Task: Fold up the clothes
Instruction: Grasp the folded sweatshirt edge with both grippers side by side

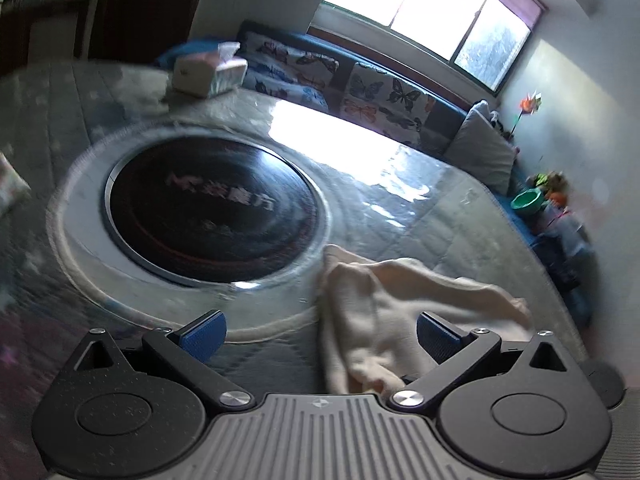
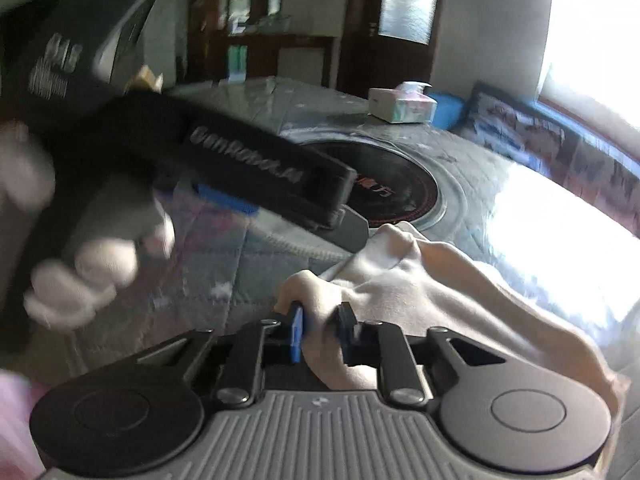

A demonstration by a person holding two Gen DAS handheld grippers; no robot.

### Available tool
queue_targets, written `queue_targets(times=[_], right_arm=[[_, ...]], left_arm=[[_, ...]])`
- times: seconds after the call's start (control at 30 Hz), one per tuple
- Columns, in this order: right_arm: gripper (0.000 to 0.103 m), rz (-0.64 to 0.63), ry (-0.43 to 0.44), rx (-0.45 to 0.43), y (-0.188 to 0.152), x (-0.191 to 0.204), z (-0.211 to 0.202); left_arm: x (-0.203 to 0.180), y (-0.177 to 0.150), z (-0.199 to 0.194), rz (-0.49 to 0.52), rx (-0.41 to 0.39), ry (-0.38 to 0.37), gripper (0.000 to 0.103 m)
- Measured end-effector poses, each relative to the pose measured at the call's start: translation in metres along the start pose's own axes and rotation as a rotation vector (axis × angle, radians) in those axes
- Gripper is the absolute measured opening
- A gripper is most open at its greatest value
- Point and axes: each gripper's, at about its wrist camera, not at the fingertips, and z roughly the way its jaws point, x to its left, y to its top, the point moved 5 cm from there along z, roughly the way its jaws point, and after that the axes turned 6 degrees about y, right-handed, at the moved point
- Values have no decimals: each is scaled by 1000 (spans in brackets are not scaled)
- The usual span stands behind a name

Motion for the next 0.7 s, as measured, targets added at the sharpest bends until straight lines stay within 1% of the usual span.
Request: queue_targets(times=[0.13,0.23,0.33,0.4,0.43,0.47,0.5,0.53,0.57,0.6,0.63,0.67,0.7], right_arm=[[13,144,72,-61,5,-25,-16],[13,208,108,-100,7,-40,-26],[12,239,136,-126,7,-51,-34],[12,246,153,-135,5,-55,-38],[12,244,157,-137,5,-56,-38],[12,244,164,-139,3,-57,-39],[12,243,170,-142,2,-57,-39],[12,241,176,-142,1,-56,-39],[12,240,181,-143,0,-55,-39],[12,238,186,-142,0,-55,-38],[12,237,191,-141,-1,-55,-37],[12,235,197,-141,-2,-55,-36],[12,234,201,-141,-3,-55,-35]], left_arm=[[-2,4,10,-92,47,-57,103],[-6,7,18,-150,85,-98,103],[-12,7,30,-202,135,-142,102],[-14,6,39,-232,165,-156,94],[-15,6,41,-245,168,-169,93],[-15,5,43,-257,171,-181,89],[-16,5,45,-269,174,-193,83],[-15,4,47,-279,179,-202,80],[-15,4,48,-289,184,-209,72],[-14,4,50,-290,189,-206,61],[-13,3,52,-293,194,-204,55],[-12,2,54,-299,199,-200,43],[-10,2,56,-306,205,-201,33]])
